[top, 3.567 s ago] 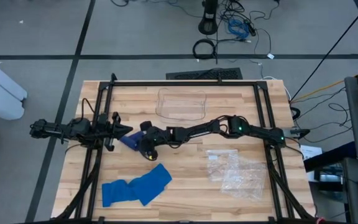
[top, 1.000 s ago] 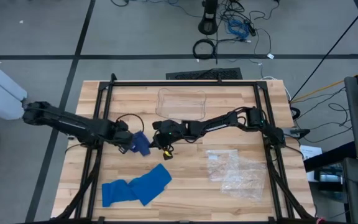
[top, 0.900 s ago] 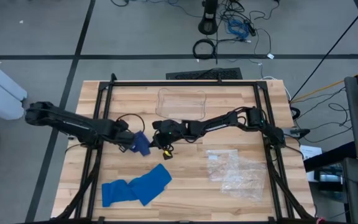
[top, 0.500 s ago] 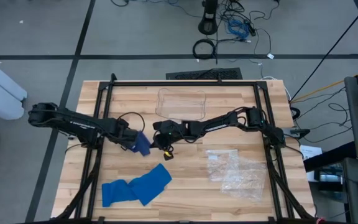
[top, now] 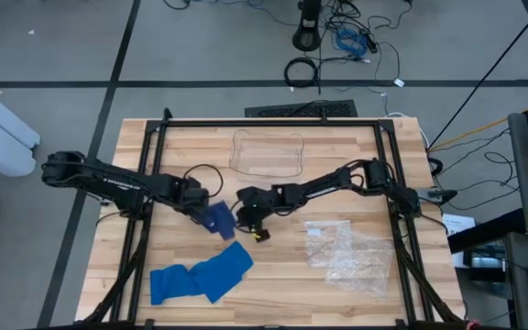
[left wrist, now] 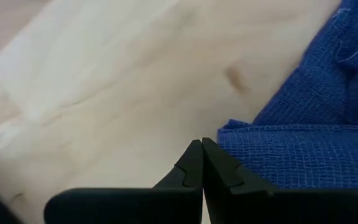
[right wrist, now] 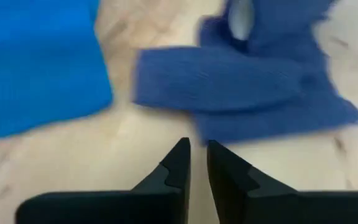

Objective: Roll bandage
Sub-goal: Roll the purple bandage

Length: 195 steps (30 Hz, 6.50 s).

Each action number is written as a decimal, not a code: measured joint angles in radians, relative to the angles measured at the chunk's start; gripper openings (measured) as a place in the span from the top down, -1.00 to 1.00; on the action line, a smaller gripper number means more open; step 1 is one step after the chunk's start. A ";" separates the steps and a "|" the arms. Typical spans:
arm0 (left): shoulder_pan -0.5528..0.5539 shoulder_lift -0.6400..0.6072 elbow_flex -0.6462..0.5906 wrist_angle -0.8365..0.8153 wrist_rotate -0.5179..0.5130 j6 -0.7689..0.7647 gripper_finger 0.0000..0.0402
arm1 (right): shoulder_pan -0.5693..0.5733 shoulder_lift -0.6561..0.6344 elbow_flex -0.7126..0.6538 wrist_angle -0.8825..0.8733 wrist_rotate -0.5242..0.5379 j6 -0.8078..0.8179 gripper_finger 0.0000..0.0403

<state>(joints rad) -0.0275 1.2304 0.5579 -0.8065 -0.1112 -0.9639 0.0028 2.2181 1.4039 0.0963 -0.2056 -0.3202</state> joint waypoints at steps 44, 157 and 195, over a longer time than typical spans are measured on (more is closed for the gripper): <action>-0.166 0.125 0.006 0.316 0.015 -0.132 1.00 | 0.182 0.072 -0.004 0.291 0.411 -0.010 0.21; -0.186 0.124 0.005 0.446 -0.043 -0.075 1.00 | 0.128 0.072 -0.005 0.310 0.378 -0.016 0.89; -0.204 -0.135 0.019 1.186 -0.248 0.771 0.96 | 0.248 -0.885 -0.638 0.455 0.516 0.158 1.00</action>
<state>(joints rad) -0.2318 1.0955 0.5774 0.3799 -0.3590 -0.1932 0.2507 1.3331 0.7654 0.5511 0.3106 -0.1617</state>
